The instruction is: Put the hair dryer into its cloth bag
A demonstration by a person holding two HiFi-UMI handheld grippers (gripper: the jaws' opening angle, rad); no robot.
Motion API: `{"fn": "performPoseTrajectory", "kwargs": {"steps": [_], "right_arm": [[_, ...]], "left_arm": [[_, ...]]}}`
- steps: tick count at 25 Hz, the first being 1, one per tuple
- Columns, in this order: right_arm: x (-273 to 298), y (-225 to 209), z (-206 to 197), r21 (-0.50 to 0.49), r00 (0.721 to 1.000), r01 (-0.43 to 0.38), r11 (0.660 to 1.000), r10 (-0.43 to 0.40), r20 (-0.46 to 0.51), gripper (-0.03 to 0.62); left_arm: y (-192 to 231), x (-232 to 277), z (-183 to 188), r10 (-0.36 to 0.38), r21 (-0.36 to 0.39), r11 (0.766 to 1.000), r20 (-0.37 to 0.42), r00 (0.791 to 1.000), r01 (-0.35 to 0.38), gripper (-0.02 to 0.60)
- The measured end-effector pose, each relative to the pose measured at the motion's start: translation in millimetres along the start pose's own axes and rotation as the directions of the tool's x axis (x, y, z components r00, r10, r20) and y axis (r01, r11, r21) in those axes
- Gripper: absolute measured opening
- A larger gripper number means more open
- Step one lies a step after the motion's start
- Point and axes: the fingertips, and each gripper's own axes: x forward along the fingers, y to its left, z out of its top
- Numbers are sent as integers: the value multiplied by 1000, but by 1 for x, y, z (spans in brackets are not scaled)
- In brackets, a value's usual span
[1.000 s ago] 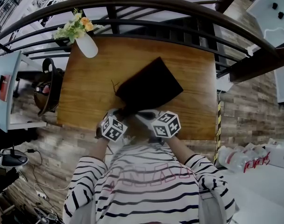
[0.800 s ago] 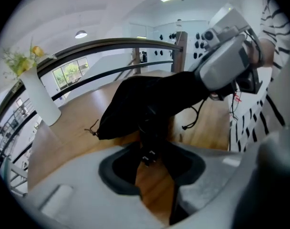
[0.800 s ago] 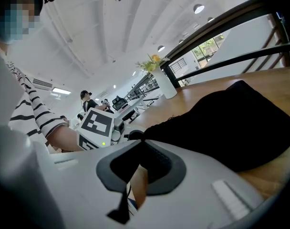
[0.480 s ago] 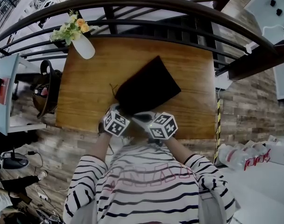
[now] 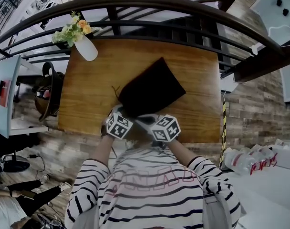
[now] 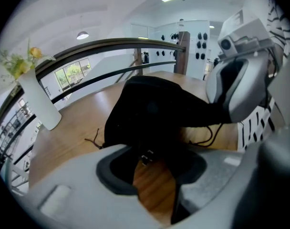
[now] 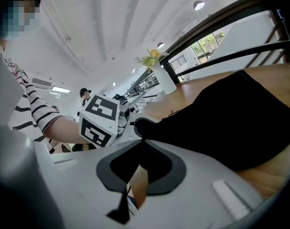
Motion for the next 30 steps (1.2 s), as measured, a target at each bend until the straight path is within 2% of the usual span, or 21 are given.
{"fn": "performPoseTrajectory", "kwargs": {"steps": [5,9,15,20,22,30], "right_arm": [[4,-2,0,8,1000,2,1000,-2,-2,15],[10,-3,-3,2,1000,12,1000,-12,-17,17],[27,-12,-10,-26,997,60,998,-61,-55,18],[40,-21,-20,-53,988,112,992,-117,-96,21],[44,-24,-23,-60,985,129,990,-135,-109,35],[56,-22,-31,-47,980,130,990,-136,-147,164]], "left_arm": [[5,-17,-6,31,-23,999,19,999,-31,172],[11,-34,-16,72,-77,995,29,997,-70,172],[19,-54,-30,127,-164,980,55,990,-117,172],[22,-63,-35,162,-205,968,77,984,-143,172],[23,-65,-38,174,-224,963,85,981,-151,172],[20,-81,-37,197,-255,952,92,976,-168,172]]}}
